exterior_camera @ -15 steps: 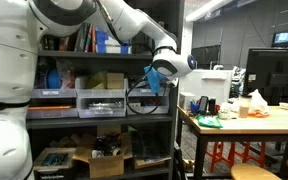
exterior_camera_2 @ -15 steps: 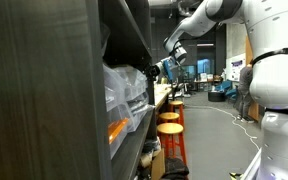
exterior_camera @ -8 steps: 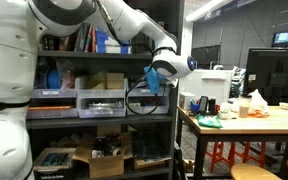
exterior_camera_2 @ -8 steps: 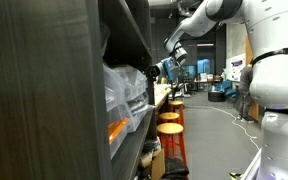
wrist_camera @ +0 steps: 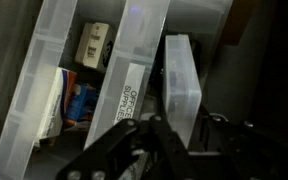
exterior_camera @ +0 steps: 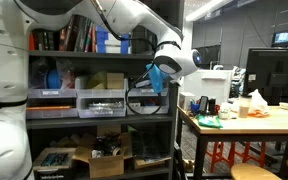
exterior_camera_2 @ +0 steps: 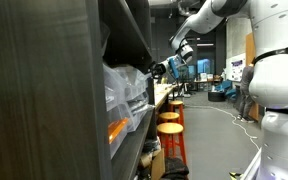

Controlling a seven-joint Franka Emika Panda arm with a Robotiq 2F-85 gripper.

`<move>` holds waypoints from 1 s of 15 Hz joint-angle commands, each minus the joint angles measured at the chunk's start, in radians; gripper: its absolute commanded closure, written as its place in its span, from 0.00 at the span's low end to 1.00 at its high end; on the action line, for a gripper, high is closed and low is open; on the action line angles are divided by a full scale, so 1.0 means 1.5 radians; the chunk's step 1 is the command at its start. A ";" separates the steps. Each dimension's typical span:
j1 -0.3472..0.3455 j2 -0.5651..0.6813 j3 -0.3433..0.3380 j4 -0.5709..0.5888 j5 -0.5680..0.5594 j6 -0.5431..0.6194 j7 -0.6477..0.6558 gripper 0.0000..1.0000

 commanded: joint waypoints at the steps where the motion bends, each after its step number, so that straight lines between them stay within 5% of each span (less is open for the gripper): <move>1: -0.019 -0.059 -0.023 -0.045 -0.019 -0.008 -0.011 0.93; 15: -0.060 -0.201 -0.083 -0.123 -0.181 -0.023 0.006 0.93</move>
